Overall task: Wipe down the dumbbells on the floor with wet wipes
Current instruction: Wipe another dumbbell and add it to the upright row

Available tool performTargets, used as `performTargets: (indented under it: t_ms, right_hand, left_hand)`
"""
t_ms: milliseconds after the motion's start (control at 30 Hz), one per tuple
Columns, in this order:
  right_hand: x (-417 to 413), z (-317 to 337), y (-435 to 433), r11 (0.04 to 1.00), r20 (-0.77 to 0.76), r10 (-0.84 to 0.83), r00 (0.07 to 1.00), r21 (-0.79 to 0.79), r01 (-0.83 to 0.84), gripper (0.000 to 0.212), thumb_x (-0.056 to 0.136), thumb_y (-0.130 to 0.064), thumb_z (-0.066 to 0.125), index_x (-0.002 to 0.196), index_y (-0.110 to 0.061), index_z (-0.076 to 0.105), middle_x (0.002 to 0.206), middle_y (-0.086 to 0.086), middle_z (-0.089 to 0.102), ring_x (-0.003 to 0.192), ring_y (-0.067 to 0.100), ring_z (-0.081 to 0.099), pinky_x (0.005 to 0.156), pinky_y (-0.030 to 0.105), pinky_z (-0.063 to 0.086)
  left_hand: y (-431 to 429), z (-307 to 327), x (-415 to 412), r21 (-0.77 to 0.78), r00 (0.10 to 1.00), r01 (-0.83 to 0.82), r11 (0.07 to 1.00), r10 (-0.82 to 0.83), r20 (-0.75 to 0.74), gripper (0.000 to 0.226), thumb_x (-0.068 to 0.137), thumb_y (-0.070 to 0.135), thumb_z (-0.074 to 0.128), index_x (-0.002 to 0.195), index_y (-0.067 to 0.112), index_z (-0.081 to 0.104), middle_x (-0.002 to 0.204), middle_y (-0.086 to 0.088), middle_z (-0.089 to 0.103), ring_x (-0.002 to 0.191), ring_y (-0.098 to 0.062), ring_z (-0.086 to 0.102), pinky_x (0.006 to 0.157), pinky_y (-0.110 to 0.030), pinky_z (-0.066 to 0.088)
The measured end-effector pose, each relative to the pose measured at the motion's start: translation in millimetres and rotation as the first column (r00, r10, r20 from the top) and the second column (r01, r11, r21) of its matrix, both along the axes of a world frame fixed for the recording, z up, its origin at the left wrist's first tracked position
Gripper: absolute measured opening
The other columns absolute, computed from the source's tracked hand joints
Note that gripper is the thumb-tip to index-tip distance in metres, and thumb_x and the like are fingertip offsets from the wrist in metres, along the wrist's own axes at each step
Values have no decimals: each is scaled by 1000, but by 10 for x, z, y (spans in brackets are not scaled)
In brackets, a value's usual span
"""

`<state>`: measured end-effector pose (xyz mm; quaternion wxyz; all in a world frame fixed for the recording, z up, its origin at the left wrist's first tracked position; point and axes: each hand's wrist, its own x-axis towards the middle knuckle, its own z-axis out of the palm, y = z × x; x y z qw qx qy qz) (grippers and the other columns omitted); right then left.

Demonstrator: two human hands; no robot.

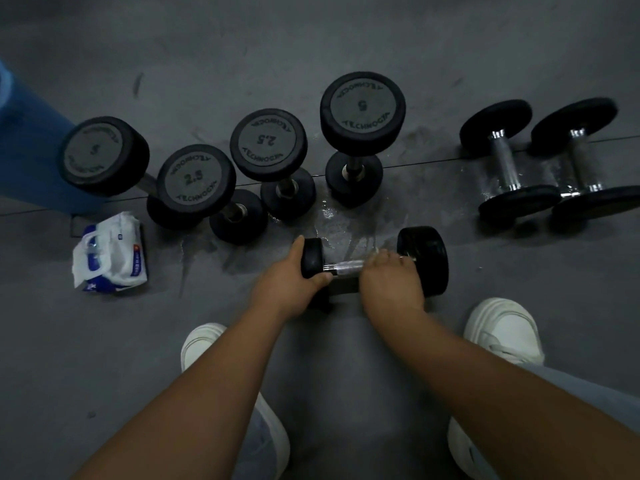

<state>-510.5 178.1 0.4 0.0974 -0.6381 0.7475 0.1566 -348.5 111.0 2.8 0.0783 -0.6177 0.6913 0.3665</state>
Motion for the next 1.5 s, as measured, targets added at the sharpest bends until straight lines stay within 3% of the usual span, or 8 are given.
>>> performTargets:
  t_ms: [433, 667, 833, 967, 1100, 1233, 1367, 1500]
  right_hand:
    - [-177, -231, -149, 997, 52, 74, 996, -12, -73, 30, 91, -18, 43, 120, -16, 52, 115, 8, 58, 106, 28, 56, 91, 39, 37]
    - [-253, 4, -355, 765, 263, 95, 960, 598, -240, 37, 89, -6, 58, 126, -11, 58, 128, 12, 56, 114, 31, 56, 98, 43, 47]
    - [-321, 106, -446, 980, 371, -103, 923, 198, 29, 35, 87, 1, 49, 119, -11, 57, 118, 15, 58, 106, 33, 59, 87, 38, 50]
    - [-39, 59, -253, 948, 451, -281, 847, -5, 317, 31, 88, -4, 42, 117, -8, 50, 115, 14, 48, 105, 36, 54, 84, 40, 45]
    - [153, -271, 153, 972, 252, -221, 942, -19, 233, 53, 83, -15, 24, 128, -8, 50, 124, 10, 54, 122, 28, 49, 99, 41, 38]
    - [14, -236, 94, 990, 335, 88, 938, -132, -46, 29, 85, -11, 42, 107, -16, 61, 110, 6, 63, 109, 26, 56, 93, 32, 37]
    - [-47, -137, -23, 976, 380, -98, 920, -143, 163, 21, 86, -5, 45, 99, -16, 58, 100, 7, 63, 96, 26, 56, 82, 32, 40]
    - [339, -154, 9, 994, 502, 72, 862, -103, -23, 27, 81, -7, 50, 104, -14, 61, 104, 9, 64, 102, 29, 57, 94, 37, 41]
  left_hand:
    - [231, -78, -103, -38, 981, -176, 984, 173, -85, 106, 72, 31, 76, 149, 45, 6, 114, -4, 67, 105, -28, 64, 83, -30, 50]
    - [229, -24, 37, 149, 996, -71, 986, 61, 67, 106, 66, 52, 73, 153, 36, 15, 138, -9, 55, 120, -31, 55, 96, -36, 48]
    - [443, 39, 5, -98, 990, -132, 986, 137, 45, 86, 83, 57, 65, 150, 32, 17, 128, -9, 60, 114, -33, 59, 84, -35, 44]
    - [505, 6, 15, -41, 992, 86, 995, -82, 93, 116, 77, 45, 77, 155, 27, -7, 144, -9, 33, 113, -33, 58, 86, -39, 48]
    - [346, -47, 11, -11, 991, 92, 996, -90, 97, 125, 70, 28, 82, 155, 29, -9, 142, -9, 27, 110, -35, 58, 88, -40, 51]
    - [328, -39, 5, 4, 994, 85, 996, -85, 68, 128, 65, 26, 85, 155, 30, -6, 140, -9, 29, 112, -35, 57, 89, -41, 51]
    - [318, -75, 15, -10, 996, 60, 998, -59, 64, 126, 65, 26, 84, 154, 33, -5, 139, -7, 30, 113, -34, 56, 90, -41, 51]
    - [285, -84, 18, 6, 996, 77, 997, -78, 45, 120, 68, 26, 82, 152, 35, -4, 138, -11, 31, 105, -37, 60, 87, -44, 52]
